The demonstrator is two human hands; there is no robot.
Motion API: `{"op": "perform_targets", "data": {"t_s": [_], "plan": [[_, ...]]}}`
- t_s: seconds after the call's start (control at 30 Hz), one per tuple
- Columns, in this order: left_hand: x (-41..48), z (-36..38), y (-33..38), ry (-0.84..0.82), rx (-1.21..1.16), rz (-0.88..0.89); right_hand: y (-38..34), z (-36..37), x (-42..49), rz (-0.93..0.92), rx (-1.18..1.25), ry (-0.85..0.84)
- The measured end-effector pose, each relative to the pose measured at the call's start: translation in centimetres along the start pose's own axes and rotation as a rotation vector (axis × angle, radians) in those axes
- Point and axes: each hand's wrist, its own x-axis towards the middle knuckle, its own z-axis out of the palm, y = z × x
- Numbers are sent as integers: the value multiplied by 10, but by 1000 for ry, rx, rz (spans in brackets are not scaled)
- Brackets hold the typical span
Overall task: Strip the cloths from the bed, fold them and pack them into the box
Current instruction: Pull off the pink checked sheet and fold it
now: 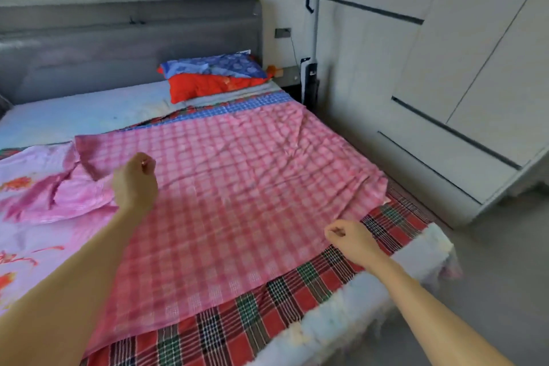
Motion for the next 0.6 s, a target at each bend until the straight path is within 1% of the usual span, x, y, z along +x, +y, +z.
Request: {"op": "perform_targets", "data": {"t_s": [0.17, 0.23, 0.3, 0.37, 0.43, 0.47, 0.53, 0.6], "plan": [[-16, 73, 112, -97, -30, 132, 61, -57, 12, 35, 57, 79], [-23, 111, 156, -110, -60, 139, 91, -82, 20, 44, 80, 92], [-28, 136, 191, -95, -96, 109, 109, -100, 27, 40, 86, 109], [-31, 179, 236, -94, -131, 109, 138, -130, 40, 51, 88, 149], [-31, 219, 278, -108, -120, 119, 167, -156, 56, 86, 73, 161], [-30, 231, 289, -118, -119, 122, 175, -160, 60, 106, 50, 146], [-30, 283, 335, -143, -133, 142, 212, -189, 83, 146, 22, 123], [-36, 318, 373, -192, -139, 166, 236, -212, 103, 172, 21, 81]]}}
